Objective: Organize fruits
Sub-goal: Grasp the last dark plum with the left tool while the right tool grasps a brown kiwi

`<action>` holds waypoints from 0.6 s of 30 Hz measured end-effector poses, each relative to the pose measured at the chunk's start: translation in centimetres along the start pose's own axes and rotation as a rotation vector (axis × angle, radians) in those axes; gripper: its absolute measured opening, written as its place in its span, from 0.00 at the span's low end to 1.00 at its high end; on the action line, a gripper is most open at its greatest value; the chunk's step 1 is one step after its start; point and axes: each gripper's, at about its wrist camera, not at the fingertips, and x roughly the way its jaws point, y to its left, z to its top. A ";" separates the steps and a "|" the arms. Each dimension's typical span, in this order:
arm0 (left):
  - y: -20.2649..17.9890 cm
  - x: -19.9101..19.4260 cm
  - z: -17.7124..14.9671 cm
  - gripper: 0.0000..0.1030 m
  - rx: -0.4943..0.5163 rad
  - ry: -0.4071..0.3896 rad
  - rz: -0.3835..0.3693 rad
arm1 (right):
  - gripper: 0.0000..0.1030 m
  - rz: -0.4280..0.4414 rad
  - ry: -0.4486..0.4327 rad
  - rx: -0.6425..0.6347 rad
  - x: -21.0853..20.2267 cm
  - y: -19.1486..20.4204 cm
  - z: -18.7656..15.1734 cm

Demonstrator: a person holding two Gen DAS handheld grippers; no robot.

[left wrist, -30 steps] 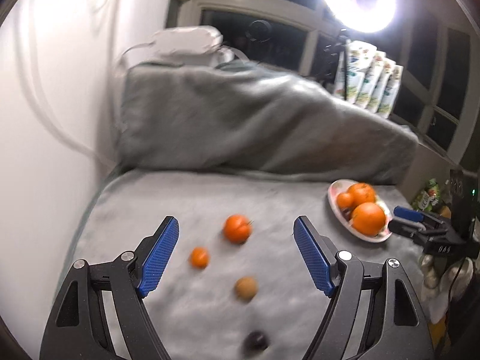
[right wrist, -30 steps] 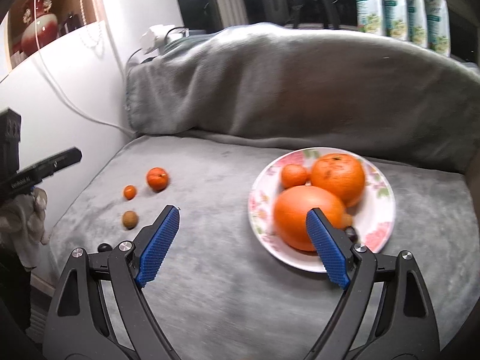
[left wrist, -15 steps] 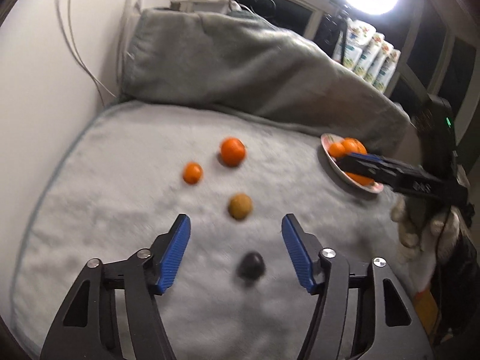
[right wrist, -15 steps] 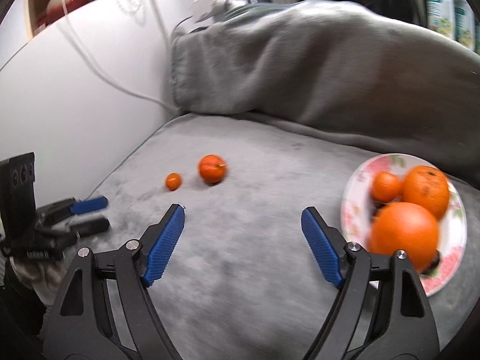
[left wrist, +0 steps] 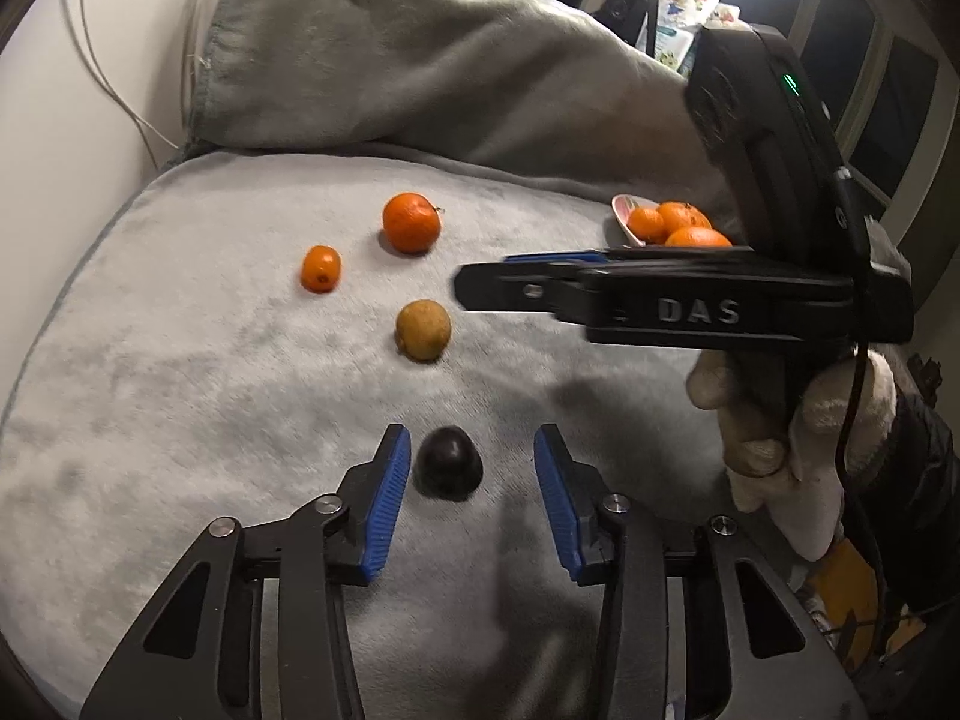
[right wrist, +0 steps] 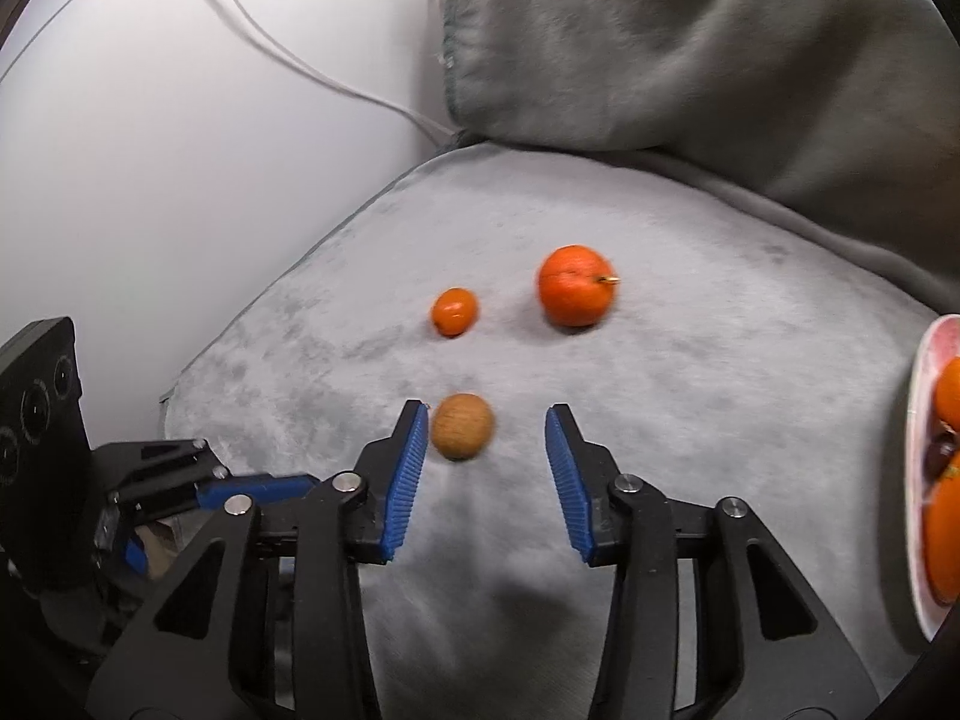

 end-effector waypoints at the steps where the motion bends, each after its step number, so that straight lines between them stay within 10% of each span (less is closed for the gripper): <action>1: 0.0 0.2 -0.1 0.37 0.000 0.006 0.001 | 0.39 0.006 0.008 -0.007 0.4 0.2 0.1; 18: 1.6 0.6 -1.1 0.24 -0.031 0.025 0.024 | 0.28 0.008 0.082 -0.028 4.2 0.9 -0.4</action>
